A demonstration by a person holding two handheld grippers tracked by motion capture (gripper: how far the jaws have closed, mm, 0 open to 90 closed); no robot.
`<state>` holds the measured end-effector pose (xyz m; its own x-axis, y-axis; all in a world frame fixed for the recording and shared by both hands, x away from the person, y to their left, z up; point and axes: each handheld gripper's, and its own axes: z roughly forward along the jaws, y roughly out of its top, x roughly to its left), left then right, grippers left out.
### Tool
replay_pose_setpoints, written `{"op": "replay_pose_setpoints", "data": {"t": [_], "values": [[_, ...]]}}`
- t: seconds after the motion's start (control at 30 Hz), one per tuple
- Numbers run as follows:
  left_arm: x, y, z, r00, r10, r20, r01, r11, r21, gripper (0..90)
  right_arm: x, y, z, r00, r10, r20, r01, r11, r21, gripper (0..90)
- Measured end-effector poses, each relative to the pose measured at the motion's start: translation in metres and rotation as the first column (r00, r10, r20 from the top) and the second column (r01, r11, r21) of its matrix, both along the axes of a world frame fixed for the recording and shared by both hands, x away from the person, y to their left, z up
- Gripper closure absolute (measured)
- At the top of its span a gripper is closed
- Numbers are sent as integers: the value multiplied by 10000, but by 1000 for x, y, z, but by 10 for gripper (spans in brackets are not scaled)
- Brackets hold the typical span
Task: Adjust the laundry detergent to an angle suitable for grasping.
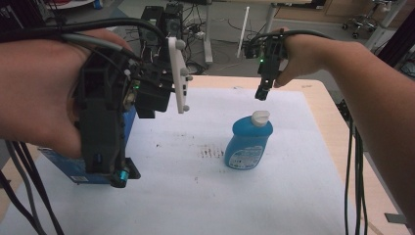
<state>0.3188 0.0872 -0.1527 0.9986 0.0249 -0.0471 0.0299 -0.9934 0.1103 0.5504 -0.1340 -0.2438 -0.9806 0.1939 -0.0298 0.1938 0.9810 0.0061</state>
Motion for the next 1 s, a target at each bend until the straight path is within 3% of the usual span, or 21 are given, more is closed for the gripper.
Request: {"op": "replay_pose_setpoints", "data": {"t": [0.43, 0.8, 1.0], "values": [[4, -2, -5, 9999, 99, 14, -99, 9995, 294, 26, 1, -1, -1, 10000, 57, 5, -57, 10000, -48, 15], [2, -2, -5, 9999, 166, 46, -168, 9993, 327, 26, -2, -1, 0, 9999, 77, 82, -76, 9999, -86, 15], [5, -4, -9, 9992, 378, 150, -380, 9992, 157, 26, -4, -13, 2, 9998, -94, 180, 97, 9998, -160, 15]]}}
